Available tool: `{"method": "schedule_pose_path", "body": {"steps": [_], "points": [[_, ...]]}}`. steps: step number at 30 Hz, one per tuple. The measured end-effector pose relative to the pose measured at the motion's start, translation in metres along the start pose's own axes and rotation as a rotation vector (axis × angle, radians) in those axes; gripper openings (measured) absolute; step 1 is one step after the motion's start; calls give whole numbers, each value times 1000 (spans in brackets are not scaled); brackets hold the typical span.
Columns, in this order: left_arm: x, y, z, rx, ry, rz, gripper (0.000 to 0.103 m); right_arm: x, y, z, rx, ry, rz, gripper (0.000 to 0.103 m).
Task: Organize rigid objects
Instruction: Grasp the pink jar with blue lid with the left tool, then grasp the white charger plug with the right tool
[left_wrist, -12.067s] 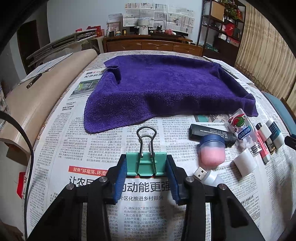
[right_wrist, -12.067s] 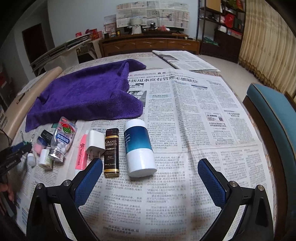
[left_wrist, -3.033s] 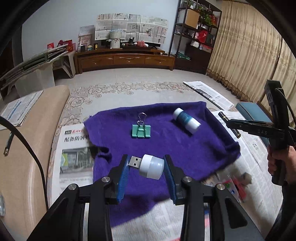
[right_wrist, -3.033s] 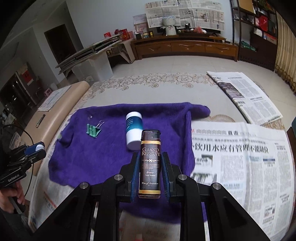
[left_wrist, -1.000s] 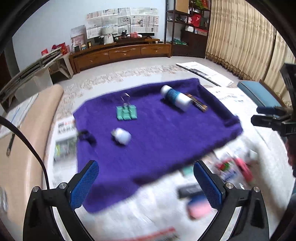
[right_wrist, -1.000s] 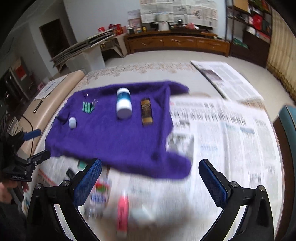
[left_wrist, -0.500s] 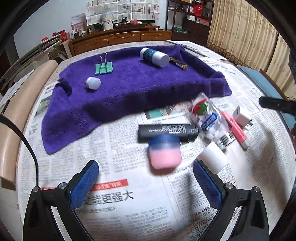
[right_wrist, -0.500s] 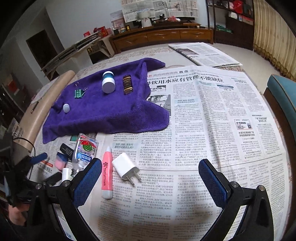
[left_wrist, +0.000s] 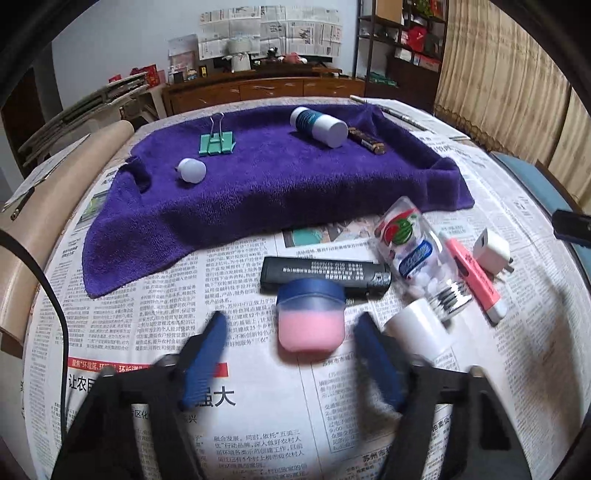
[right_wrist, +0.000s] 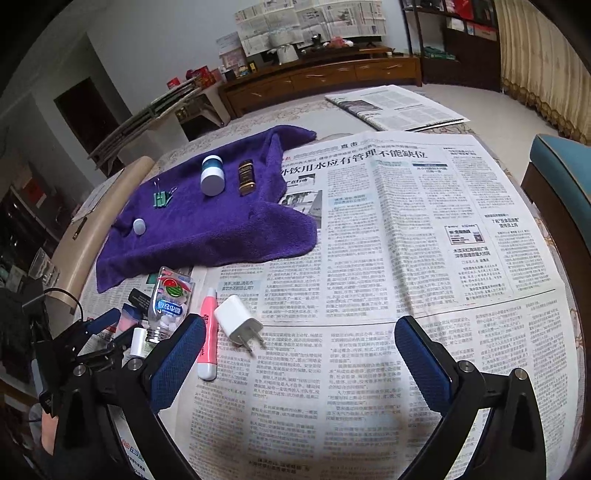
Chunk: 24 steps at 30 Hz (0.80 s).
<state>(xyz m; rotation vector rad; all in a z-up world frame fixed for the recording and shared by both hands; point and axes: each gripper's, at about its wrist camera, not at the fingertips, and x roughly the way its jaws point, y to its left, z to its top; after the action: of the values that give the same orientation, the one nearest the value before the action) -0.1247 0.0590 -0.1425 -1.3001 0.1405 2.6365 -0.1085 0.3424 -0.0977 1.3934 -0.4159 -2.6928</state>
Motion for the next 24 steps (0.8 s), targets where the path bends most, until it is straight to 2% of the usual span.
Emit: {"method": "schedule_pose_path", "body": {"steps": [2,5,10,16,21,24], "points": [[-1,-1,0,8,-2,-12,52,-2,-1,-1,1,-3,4,101],[-3,-5,0,24,-12,-26,34,-3,0,-2,-5,-3,7,101],[-8,-2,-2,7,-17,-54,34,-1,4,-3,-47,5,13,101],[-17,10,-6,-17,-18,-73,34,12,17,-13,-206,43,-34,97],[-20,13,-8,-27,-20,-108,34,36,31,-20,-293,99,-38,86],[-20,14,-7,-27,-24,-132,34,49,41,-24,-350,114,-62,84]]}}
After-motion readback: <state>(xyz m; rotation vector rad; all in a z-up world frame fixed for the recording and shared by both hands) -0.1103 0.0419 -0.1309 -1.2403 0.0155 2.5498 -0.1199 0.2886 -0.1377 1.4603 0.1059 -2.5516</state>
